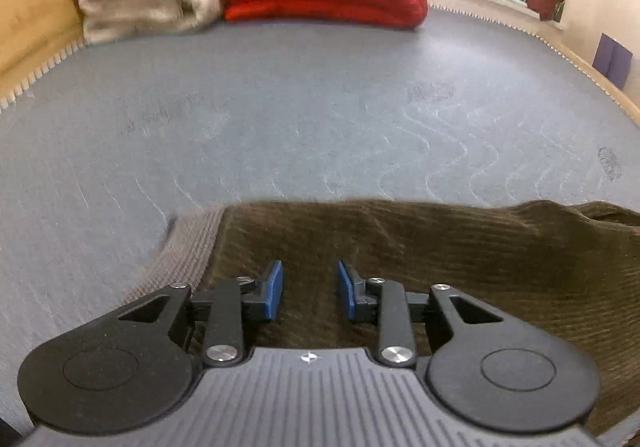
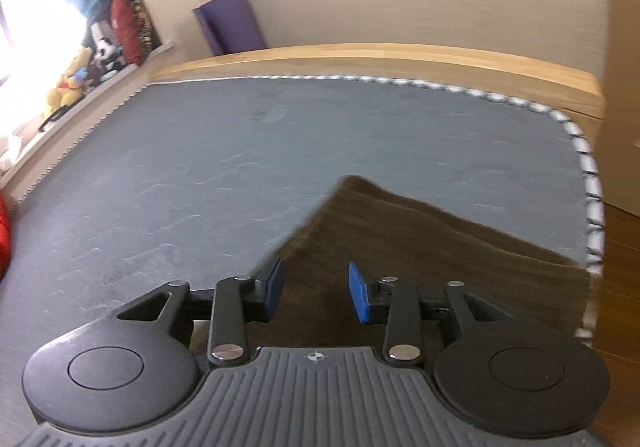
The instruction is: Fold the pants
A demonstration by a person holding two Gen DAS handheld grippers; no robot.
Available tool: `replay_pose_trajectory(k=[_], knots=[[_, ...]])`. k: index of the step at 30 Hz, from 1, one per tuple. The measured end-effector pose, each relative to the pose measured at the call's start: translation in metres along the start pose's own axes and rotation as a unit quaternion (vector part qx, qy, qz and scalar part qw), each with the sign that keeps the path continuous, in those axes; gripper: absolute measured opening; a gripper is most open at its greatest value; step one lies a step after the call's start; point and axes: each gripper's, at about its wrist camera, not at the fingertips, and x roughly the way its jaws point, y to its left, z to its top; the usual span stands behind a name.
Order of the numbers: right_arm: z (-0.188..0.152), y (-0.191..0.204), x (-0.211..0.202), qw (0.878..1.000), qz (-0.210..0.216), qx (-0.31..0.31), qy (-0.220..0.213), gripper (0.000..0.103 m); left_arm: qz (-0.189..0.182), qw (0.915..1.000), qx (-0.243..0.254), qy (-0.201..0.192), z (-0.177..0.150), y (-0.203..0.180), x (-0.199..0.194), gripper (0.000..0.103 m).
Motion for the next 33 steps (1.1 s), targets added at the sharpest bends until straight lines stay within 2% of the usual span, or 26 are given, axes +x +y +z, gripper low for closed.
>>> replay_pose_trajectory(k=[1,2,3,5,7,8,13,19,24,30,33], knots=[[-0.001,-0.011,-0.005,1.000,-0.008,0.004,0.000,0.043,-0.013,0.9990,-0.012,0.040,-0.003,0.002,0.011,0.042],[-0.003,-0.021,-0.009,1.000,-0.015,0.009,0.000,0.047,-0.025,0.9977,-0.011,0.062,-0.006,0.002,0.018,0.044],[-0.003,-0.032,-0.014,1.000,-0.024,0.015,0.000,0.052,-0.019,0.9984,0.015,0.051,-0.007,-0.004,0.017,0.045],[-0.003,-0.053,-0.022,0.998,-0.049,0.028,0.000,0.057,-0.004,0.9973,0.056,0.048,-0.008,-0.017,0.013,0.049],[-0.005,-0.076,-0.026,0.996,-0.073,0.048,0.000,0.057,-0.012,0.9966,0.065,0.049,-0.011,-0.024,0.012,0.060],[-0.008,-0.088,-0.029,0.995,-0.083,0.059,0.001,0.058,-0.013,0.9961,0.071,0.049,-0.012,-0.026,0.011,0.061],[-0.016,-0.120,-0.021,0.991,-0.098,0.090,0.015,0.058,-0.008,0.9956,0.081,0.048,-0.017,-0.032,0.015,0.063],[-0.008,-0.126,-0.014,0.991,-0.088,0.100,-0.021,0.058,-0.008,0.9956,0.081,0.047,-0.020,-0.030,0.015,0.064],[0.007,-0.147,-0.023,0.987,-0.036,0.148,-0.059,0.059,-0.012,0.9957,0.076,0.052,-0.016,-0.031,0.020,0.072],[0.004,-0.168,-0.018,0.984,-0.006,0.171,-0.046,0.061,-0.007,0.9948,0.089,0.049,-0.017,-0.036,0.024,0.077],[-0.001,-0.174,-0.007,0.983,0.006,0.185,-0.011,0.062,-0.008,0.9950,0.087,0.049,-0.018,-0.037,0.025,0.077]])
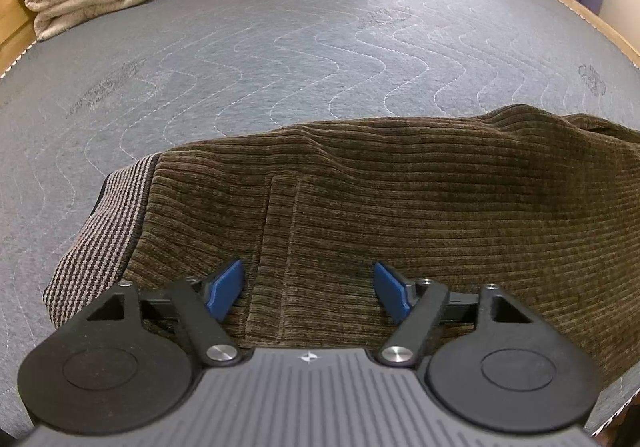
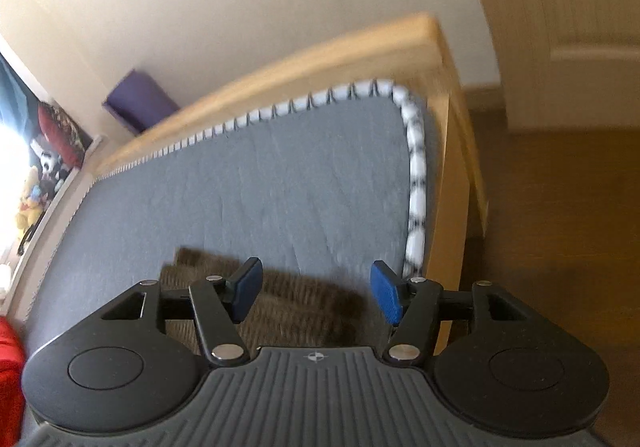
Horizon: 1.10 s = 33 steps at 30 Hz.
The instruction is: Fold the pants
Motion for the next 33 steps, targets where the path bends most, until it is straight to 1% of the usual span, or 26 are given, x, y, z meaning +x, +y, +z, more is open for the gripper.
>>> replay_pose_trajectory(k=[2,5,6,8,9,10,12,15,17,18,19,20,21,22,23,24,26,27,28,29,30,31,32,33], knots=[[-0.005,0.000,0.010,1.000,-0.001,0.002,0.026,0.062,0.000,1.0000,0.001,-0.001,-0.001,0.000,-0.001,0.077],[-0.012,0.013,0.012,1.000,-0.005,-0.018,0.025,0.063,0.000,1.0000,0.001,-0.001,-0.001,0.000,-0.001,0.077],[-0.015,0.019,0.014,0.999,-0.014,-0.029,0.027,0.061,0.000,1.0000,0.001,-0.001,0.000,0.000,-0.001,0.077],[-0.021,0.029,0.016,0.997,-0.040,-0.054,0.029,0.047,0.000,1.0000,0.002,0.000,0.000,0.000,-0.001,0.077],[-0.022,0.031,0.016,0.997,-0.048,-0.060,0.027,0.039,0.000,1.0000,0.001,0.001,0.000,0.000,-0.001,0.077],[-0.022,0.031,0.015,0.997,-0.048,-0.056,0.025,0.035,0.000,1.0000,0.000,0.001,0.000,0.000,-0.001,0.077],[-0.021,0.028,0.013,0.998,-0.043,-0.035,0.019,0.029,-0.001,1.0000,-0.002,0.003,0.001,0.001,-0.001,0.077],[-0.021,0.036,0.000,0.999,-0.033,-0.028,-0.002,0.026,-0.003,1.0000,-0.004,0.006,0.003,0.002,-0.001,0.077],[-0.021,0.050,-0.017,0.999,-0.015,-0.029,-0.026,0.025,-0.005,0.9999,-0.007,0.008,0.005,0.004,0.000,0.077],[-0.023,0.062,-0.028,0.998,-0.005,-0.042,-0.040,0.025,-0.006,0.9999,-0.009,0.009,0.006,0.005,0.000,0.077],[-0.027,0.081,-0.041,0.996,0.011,-0.073,-0.054,0.025,-0.008,0.9999,-0.010,0.011,0.007,0.005,0.000,0.077],[-0.035,0.104,-0.057,0.990,0.032,-0.115,-0.069,0.024,-0.009,0.9998,-0.012,0.013,0.008,0.006,0.000,0.077],[-0.044,0.127,-0.075,0.983,0.054,-0.157,-0.082,0.024,-0.011,0.9997,-0.014,0.014,0.009,0.007,0.000,0.077],[-0.060,0.152,-0.096,0.971,0.082,-0.205,-0.096,0.024,-0.014,0.9997,-0.017,0.015,0.009,0.009,0.000,0.077],[-0.079,0.176,-0.120,0.955,0.112,-0.253,-0.107,0.024,-0.017,0.9995,-0.019,0.016,0.010,0.010,-0.001,0.077],[-0.102,0.198,-0.144,0.936,0.143,-0.299,-0.116,0.024,-0.020,0.9994,-0.022,0.017,0.011,0.012,-0.002,0.077],[-0.160,0.232,-0.194,0.892,0.212,-0.382,-0.119,0.024,-0.026,0.9992,-0.027,0.017,0.011,0.016,-0.003,0.077],[-0.194,0.244,-0.216,0.868,0.241,-0.420,-0.112,0.024,-0.029,0.9990,-0.029,0.018,0.011,0.017,-0.003,0.077],[-0.225,0.251,-0.232,0.847,0.263,-0.450,-0.101,0.024,-0.032,0.9989,-0.030,0.018,0.011,0.019,-0.004,0.077],[-0.257,0.255,-0.244,0.828,0.282,-0.478,-0.083,0.024,-0.034,0.9987,-0.032,0.019,0.010,0.019,-0.005,0.077],[-0.294,0.257,-0.253,0.811,0.299,-0.501,-0.048,0.024,-0.037,0.9986,-0.032,0.020,0.010,0.020,-0.006,0.077],[-0.322,0.257,-0.255,0.797,0.309,-0.519,-0.006,0.025,-0.040,0.9985,-0.032,0.021,0.010,0.020,-0.007,0.077],[-0.356,0.255,-0.253,0.775,0.311,-0.548,0.049,0.025,-0.042,0.9984,-0.030,0.021,0.009,0.021,-0.009,0.077],[-0.385,0.253,-0.249,0.751,0.304,-0.578,0.098,0.022,-0.044,0.9984,-0.028,0.022,0.009,0.021,-0.009,0.078]])
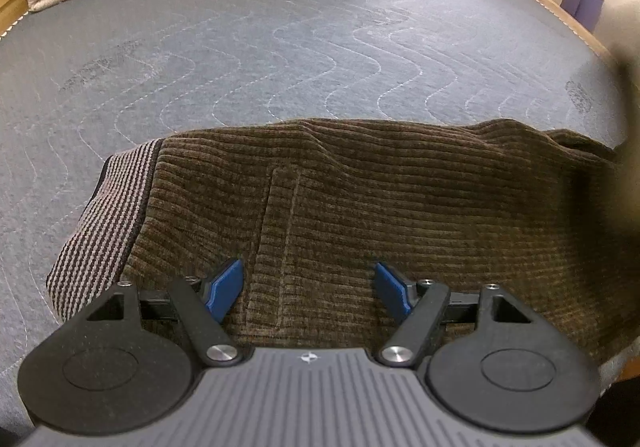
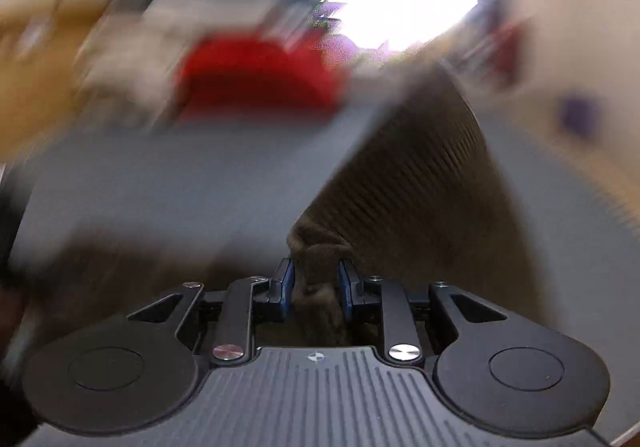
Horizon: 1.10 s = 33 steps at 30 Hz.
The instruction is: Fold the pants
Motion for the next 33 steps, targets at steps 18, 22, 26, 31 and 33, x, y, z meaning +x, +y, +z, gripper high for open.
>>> replay_pose_trajectory(k=[18,22,26,31,33], knots=[[-0.034,0.059,0.044,0.990,0.035,-0.071,0.114,0.057,-0.005,0.9998,0.016,0.006,-0.007,-0.005,-0.007,0.080],[-0.049,0.076,0.057,0.980,-0.003,-0.155,0.126,0.033,-0.002,0.9996,0.027,0.005,-0.009,-0.010,-0.005,0.084],[-0.041,0.061,0.036,0.985,0.009,-0.146,0.097,0.015,0.003,0.9994,0.033,0.006,-0.009,-0.014,-0.002,0.085],[-0.023,0.048,-0.013,0.994,0.004,-0.110,0.001,0.012,0.002,0.9997,0.025,0.008,-0.008,-0.013,-0.002,0.085],[-0.024,0.047,-0.026,0.994,0.010,-0.109,-0.022,0.012,0.003,0.9996,0.026,0.009,-0.007,-0.014,-0.001,0.086]])
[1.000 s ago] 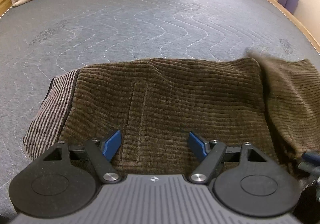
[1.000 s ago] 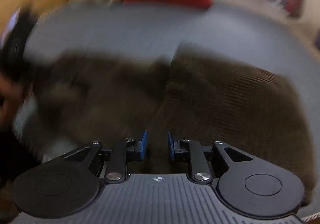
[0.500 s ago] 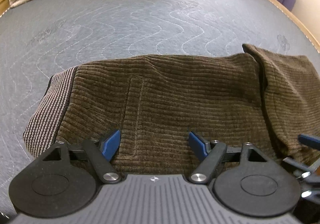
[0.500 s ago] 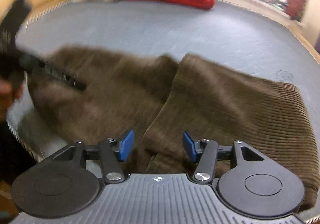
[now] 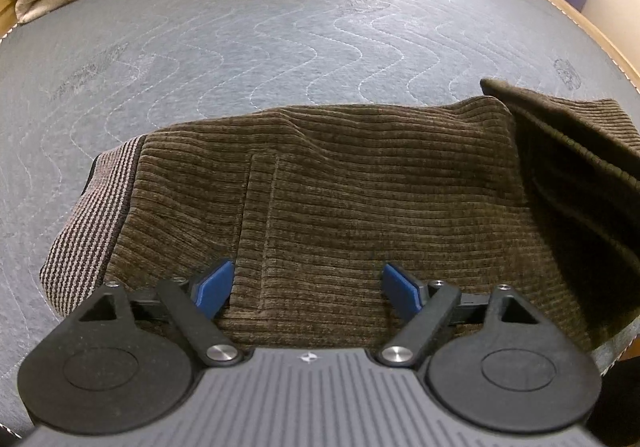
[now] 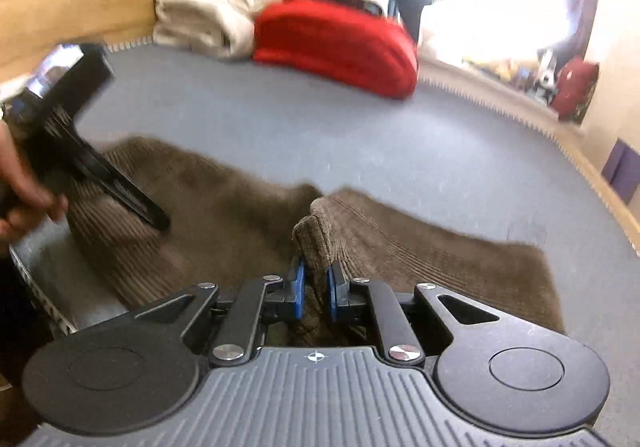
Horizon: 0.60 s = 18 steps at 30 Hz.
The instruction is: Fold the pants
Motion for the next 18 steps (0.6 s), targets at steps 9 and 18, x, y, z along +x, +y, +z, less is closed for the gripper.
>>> replay_pose_trajectory(k=[9,18], knots=[[-0.025,0.003,0.017,0.994,0.057,0.012,0.092,0.024,-0.003,1.0000,-0.005,0.002,0.001,0.002,0.000,0.086],[-0.036,-0.041,0.011,0.988,0.012,0.130,0.088,0.041,0.002,1.0000,0.004,0.005,0.001,-0.003,0.003,0.090]])
